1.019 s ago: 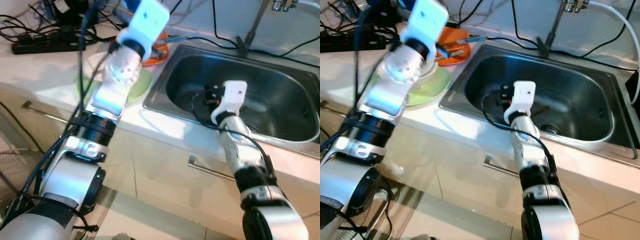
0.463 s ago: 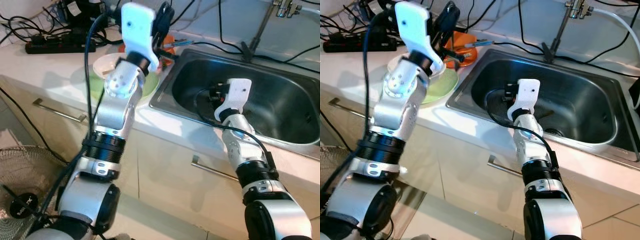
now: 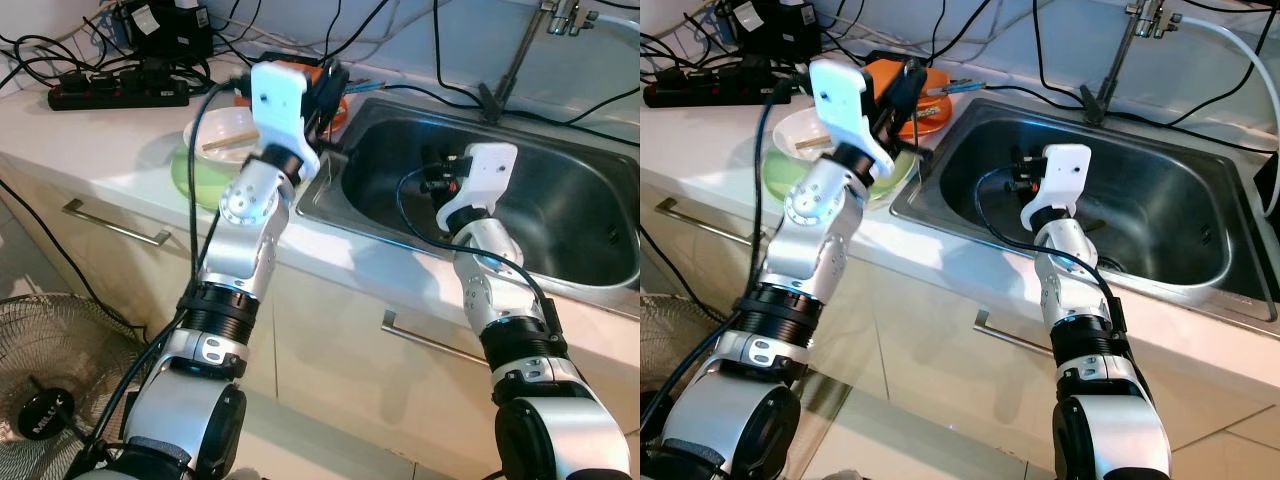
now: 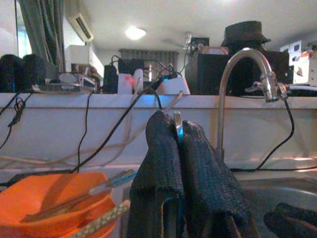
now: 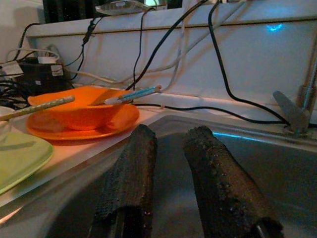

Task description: Kitchen organization

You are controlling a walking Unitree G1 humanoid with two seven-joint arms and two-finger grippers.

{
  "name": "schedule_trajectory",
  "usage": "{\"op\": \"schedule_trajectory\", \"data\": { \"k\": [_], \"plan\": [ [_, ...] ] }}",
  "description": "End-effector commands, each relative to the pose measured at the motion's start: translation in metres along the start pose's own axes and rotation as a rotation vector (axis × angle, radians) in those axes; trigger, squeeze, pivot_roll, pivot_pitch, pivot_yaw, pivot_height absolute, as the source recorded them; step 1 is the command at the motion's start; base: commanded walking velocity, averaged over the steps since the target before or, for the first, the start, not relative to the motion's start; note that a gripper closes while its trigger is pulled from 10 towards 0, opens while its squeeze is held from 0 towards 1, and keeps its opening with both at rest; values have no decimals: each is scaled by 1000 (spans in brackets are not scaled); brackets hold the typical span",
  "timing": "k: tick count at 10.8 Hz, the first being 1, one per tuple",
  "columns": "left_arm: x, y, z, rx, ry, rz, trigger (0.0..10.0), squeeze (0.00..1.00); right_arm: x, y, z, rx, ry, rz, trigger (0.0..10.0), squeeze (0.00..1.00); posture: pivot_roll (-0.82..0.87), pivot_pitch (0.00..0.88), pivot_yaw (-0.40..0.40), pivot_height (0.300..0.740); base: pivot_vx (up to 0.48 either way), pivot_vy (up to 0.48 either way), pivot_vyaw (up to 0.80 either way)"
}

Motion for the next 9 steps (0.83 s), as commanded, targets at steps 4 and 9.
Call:
{"op": "schedule_trajectory", "data": {
  "k": [4, 9],
  "plan": [
    [9, 2, 1, -16, -14, 25, 10000, 0, 10, 19, -10, -8, 52, 69, 10000, 0, 156, 0, -33, 740, 0, 0, 0],
    [16, 0, 9, -124, -76, 47, 10000, 0, 8, 16, -29, -16, 185, 58, 10000, 176, 148, 0, -21, 740, 0, 0, 0]
  ]
}}
Point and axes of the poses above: a point about 5 cm out from each wrist's last joint towards the gripper, its own x axis pointing out of the wrist towards the gripper, its own y axis along the axis of the wrist's last joint, z = x × y, the point moved 2 cm from there along x, pointing out of the wrist towards the gripper, and after that the axes turned 2 degrees about x, right-handed, at the moved point
